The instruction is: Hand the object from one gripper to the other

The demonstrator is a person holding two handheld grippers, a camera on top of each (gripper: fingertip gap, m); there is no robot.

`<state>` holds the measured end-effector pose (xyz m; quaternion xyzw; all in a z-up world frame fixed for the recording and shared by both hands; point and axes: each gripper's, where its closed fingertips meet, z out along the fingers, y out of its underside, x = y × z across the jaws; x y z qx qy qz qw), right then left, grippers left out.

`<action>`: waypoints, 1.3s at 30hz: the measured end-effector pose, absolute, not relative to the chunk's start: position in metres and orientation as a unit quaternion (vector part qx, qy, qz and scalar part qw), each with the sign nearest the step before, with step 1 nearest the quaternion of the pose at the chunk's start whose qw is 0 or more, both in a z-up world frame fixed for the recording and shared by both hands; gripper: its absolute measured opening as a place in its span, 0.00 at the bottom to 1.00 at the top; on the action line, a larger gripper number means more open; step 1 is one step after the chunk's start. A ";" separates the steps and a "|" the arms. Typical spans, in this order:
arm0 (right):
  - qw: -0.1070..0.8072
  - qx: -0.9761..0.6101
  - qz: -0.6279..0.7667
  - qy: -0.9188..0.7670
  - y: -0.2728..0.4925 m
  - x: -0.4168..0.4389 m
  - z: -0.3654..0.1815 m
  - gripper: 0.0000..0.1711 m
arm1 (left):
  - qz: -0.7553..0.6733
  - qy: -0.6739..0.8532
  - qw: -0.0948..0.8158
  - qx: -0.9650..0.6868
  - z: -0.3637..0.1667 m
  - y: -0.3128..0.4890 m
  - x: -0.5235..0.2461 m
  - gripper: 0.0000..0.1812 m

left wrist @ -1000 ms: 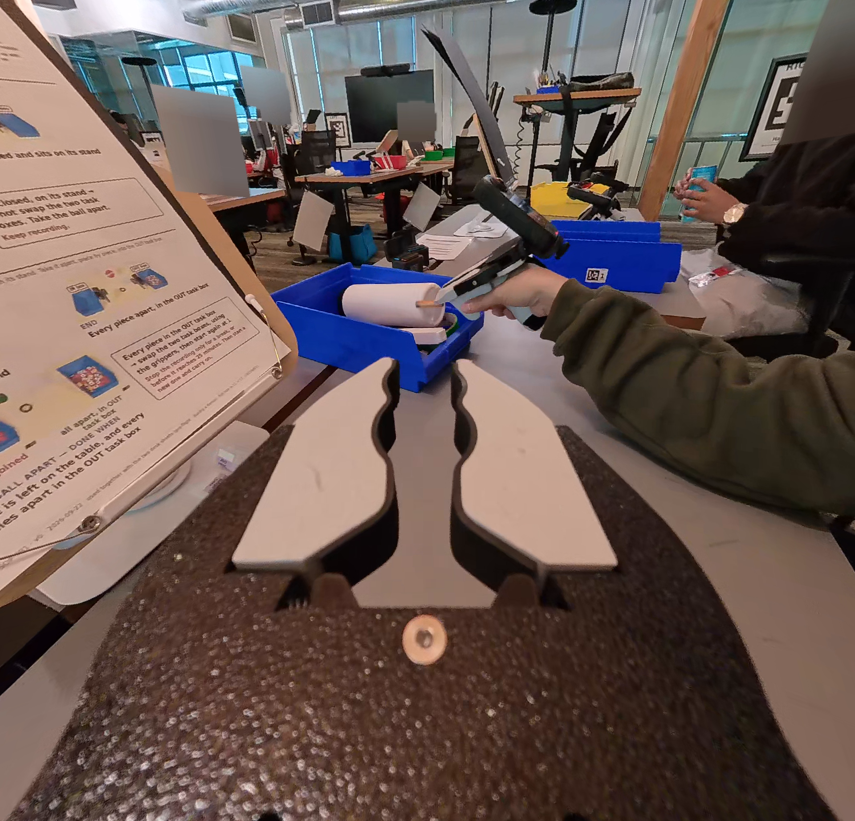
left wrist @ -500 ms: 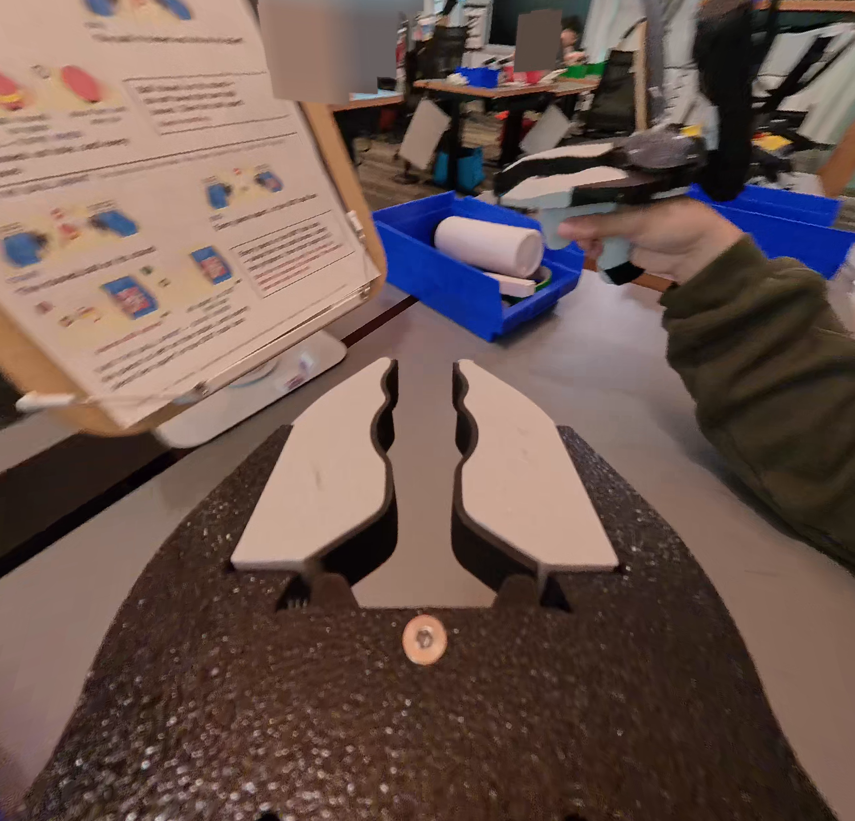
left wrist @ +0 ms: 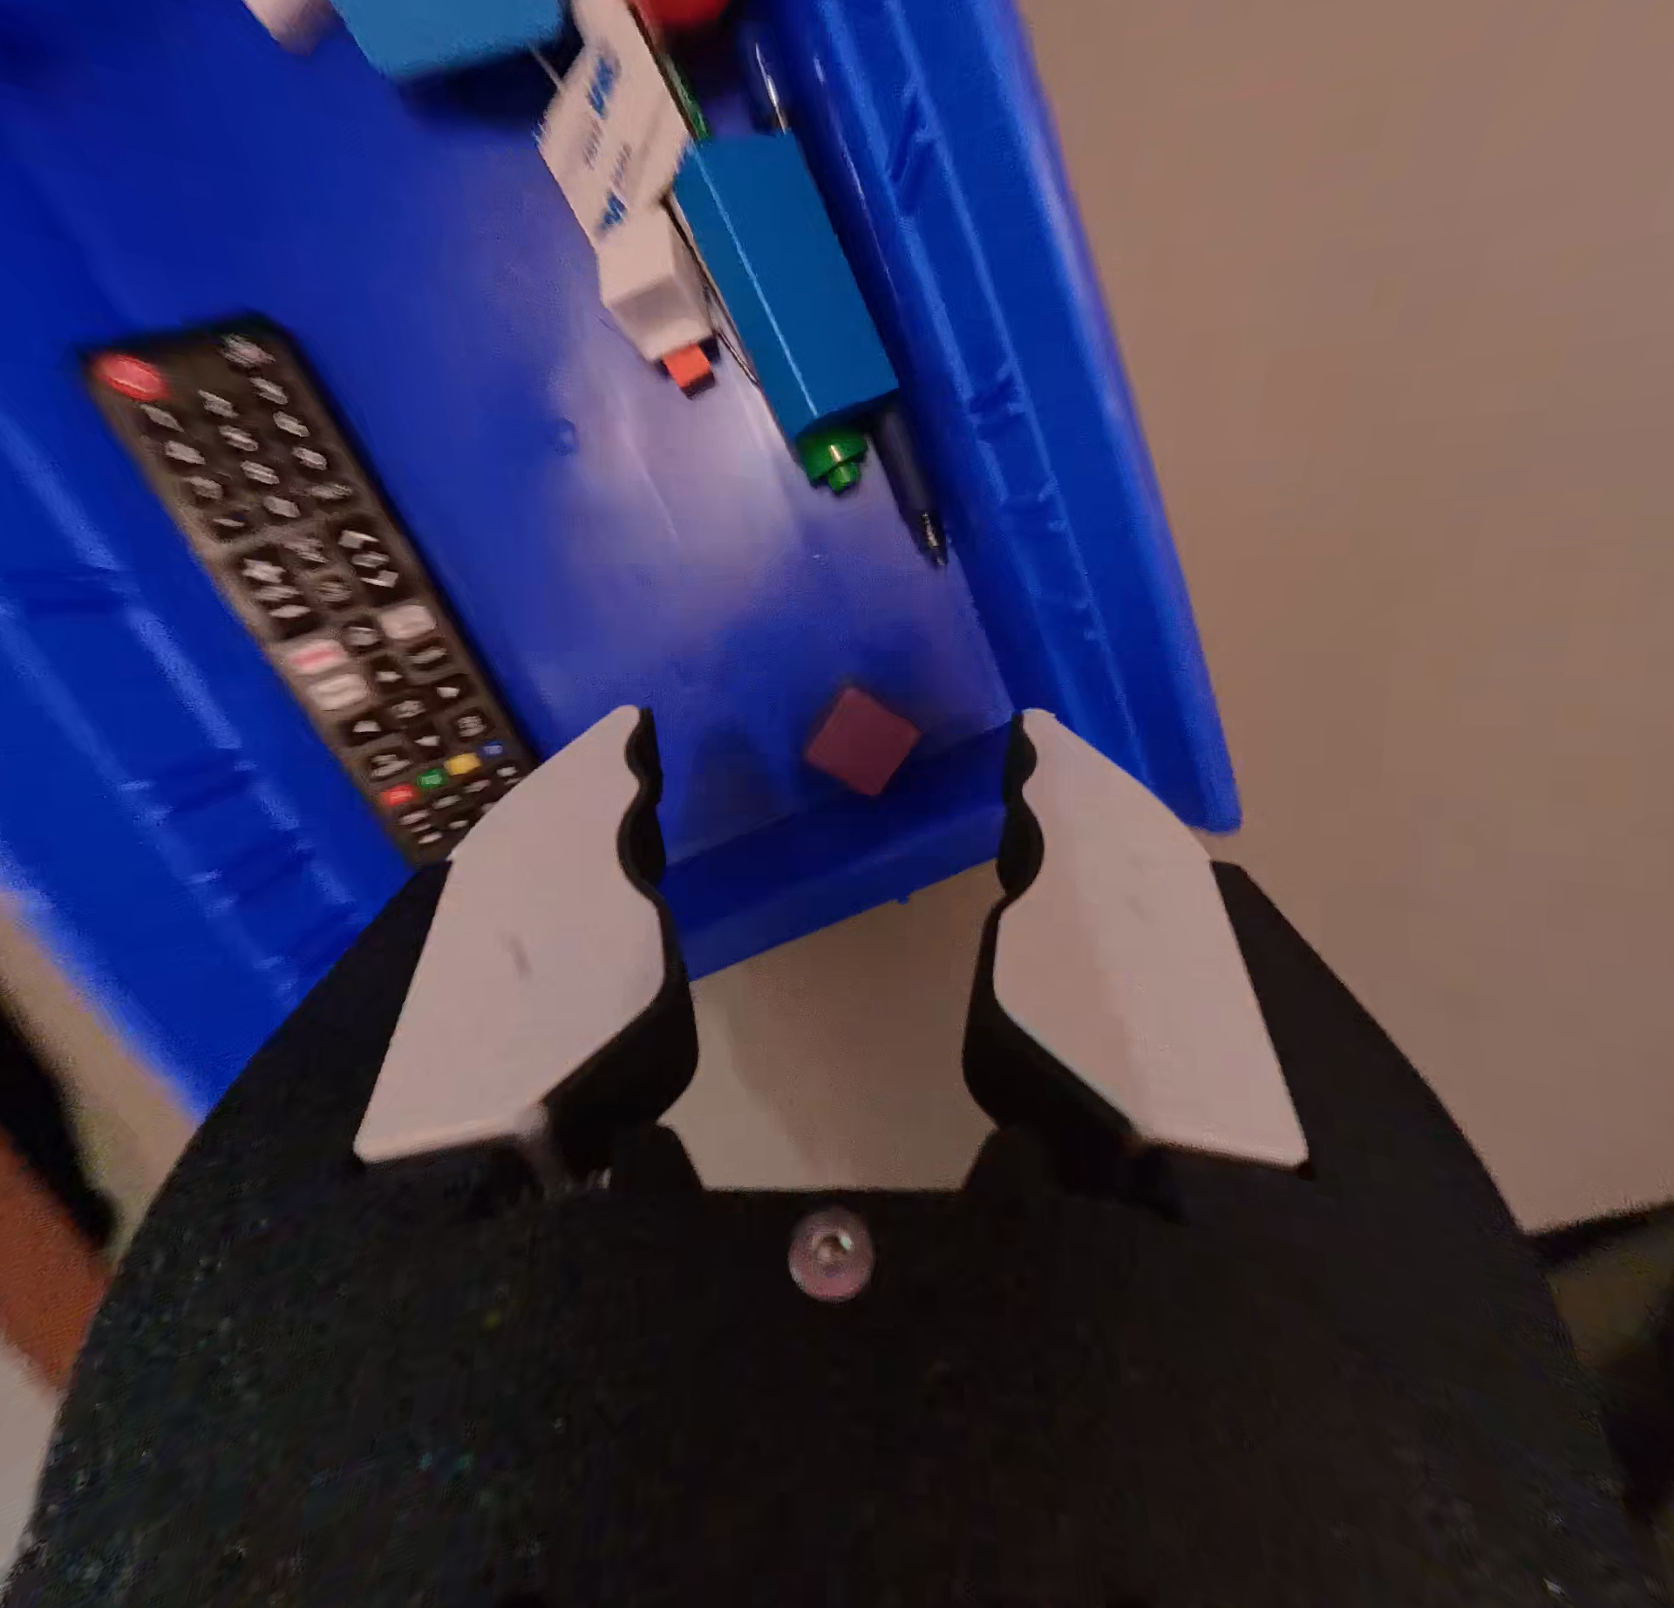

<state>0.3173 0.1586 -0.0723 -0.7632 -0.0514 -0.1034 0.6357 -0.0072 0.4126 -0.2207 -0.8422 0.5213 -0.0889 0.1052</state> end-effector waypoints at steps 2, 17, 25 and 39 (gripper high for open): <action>0.626 -0.770 -0.106 -0.060 0.161 0.314 -0.077 0.29 | -0.117 0.487 0.038 -0.865 -0.237 0.408 -0.005 0.39; 0.628 -0.767 -0.097 -0.092 0.154 0.303 -0.071 0.30 | -0.018 0.364 -0.117 -0.924 -0.280 0.391 -0.017 0.27; 0.648 -0.752 -0.085 -0.083 0.142 0.308 -0.060 0.30 | -0.027 0.389 -0.093 -0.916 -0.274 0.401 -0.019 0.17; 0.674 -0.678 0.265 -0.126 0.147 0.215 -0.035 0.43 | -0.542 0.658 0.396 -0.343 0.017 0.240 0.143 0.16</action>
